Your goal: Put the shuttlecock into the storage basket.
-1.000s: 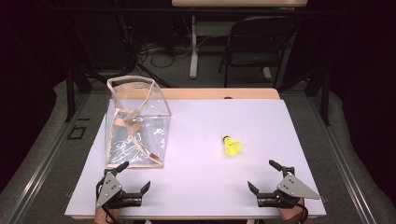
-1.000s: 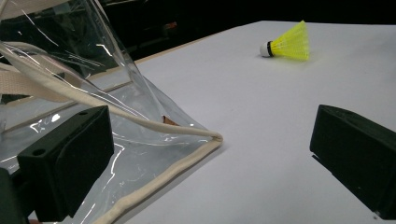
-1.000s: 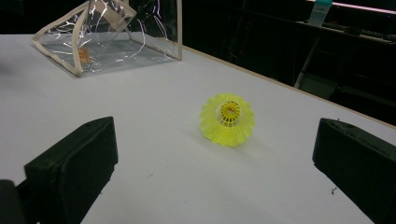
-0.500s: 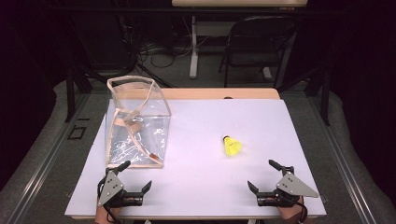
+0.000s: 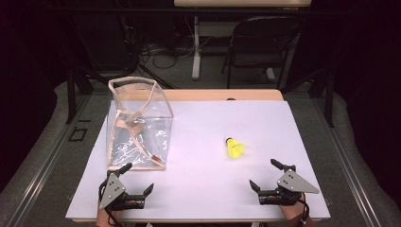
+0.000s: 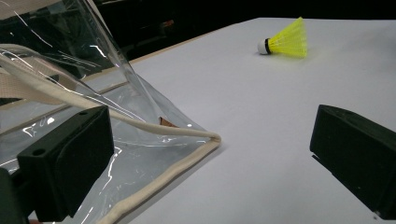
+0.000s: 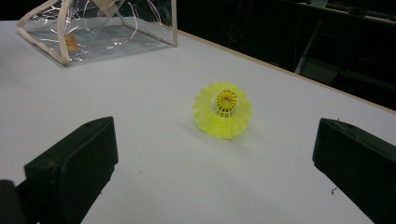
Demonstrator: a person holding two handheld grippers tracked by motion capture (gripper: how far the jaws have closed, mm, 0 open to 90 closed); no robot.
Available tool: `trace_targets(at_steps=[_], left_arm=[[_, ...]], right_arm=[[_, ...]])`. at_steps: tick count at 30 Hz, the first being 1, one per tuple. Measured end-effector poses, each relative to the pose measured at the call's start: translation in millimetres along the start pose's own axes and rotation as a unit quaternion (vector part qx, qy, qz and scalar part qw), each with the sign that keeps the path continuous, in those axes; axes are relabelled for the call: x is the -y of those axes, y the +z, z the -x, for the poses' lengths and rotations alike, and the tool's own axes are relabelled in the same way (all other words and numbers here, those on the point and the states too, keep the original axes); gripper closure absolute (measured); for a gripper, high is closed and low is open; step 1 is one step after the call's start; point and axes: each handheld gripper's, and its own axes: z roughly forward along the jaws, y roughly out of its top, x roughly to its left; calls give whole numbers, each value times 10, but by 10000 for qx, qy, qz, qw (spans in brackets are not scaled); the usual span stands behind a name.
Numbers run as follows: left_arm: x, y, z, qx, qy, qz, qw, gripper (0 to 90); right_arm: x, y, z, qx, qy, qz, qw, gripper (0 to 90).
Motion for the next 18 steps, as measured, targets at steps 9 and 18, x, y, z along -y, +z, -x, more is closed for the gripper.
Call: trace_targets(at_steps=[9, 18], left_arm=[[0, 1, -3, 4, 5, -3, 10000, 0], [-1, 1, -3, -13, 12, -6, 10000, 0]], right_arm=[[-53, 119, 66, -5, -33, -177, 9998, 0], [-97, 200, 123, -14, -3, -298, 9996, 0]])
